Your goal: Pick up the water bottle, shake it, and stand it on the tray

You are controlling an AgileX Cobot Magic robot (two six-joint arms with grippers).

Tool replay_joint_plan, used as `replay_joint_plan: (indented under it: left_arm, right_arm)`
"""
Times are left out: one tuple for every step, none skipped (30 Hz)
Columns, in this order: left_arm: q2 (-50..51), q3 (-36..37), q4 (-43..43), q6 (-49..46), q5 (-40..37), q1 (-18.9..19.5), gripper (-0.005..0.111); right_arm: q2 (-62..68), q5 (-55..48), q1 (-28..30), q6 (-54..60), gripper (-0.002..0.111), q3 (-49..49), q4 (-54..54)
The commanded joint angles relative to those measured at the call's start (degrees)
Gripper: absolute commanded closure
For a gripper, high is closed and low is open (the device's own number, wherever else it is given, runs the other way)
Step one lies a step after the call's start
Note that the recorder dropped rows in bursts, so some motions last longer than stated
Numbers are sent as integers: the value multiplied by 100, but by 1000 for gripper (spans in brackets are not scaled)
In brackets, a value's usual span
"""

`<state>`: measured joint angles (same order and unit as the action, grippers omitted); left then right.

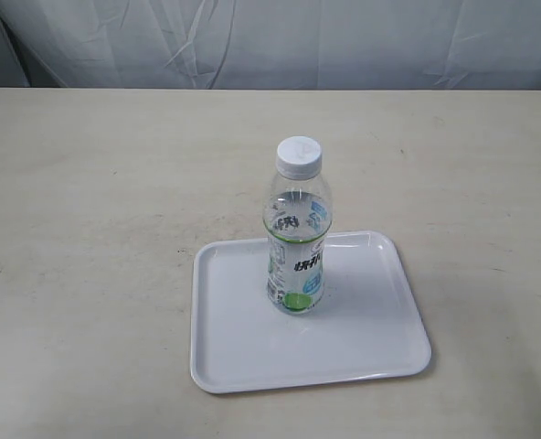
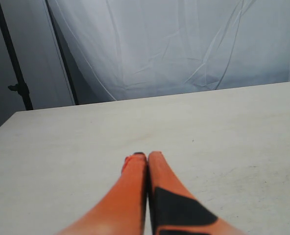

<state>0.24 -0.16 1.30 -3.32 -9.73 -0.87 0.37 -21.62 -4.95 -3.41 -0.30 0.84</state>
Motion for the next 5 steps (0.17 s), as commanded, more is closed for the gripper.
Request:
replay_joint_plan:
  left_arm:
    - [-24,16,-16,15,80,-40,105]
    - [-24,16,-16,15,80,-40,105]
    - [-24,16,-16,15,80,-40,105]
    - [-24,16,-16,15,80,-40,105]
    - [-24,16,-16,15,80,-40,105]
  right_arm:
    - [-37,78,28,-3,109,30,-2]
    - [-37,78,28,-3,109,30,-2]
    - [-37,78,28,-3,109,30,-2]
    - [-37,78,28,-3,109,30,-2]
    - [-37,78,28,-3,109,30,-2]
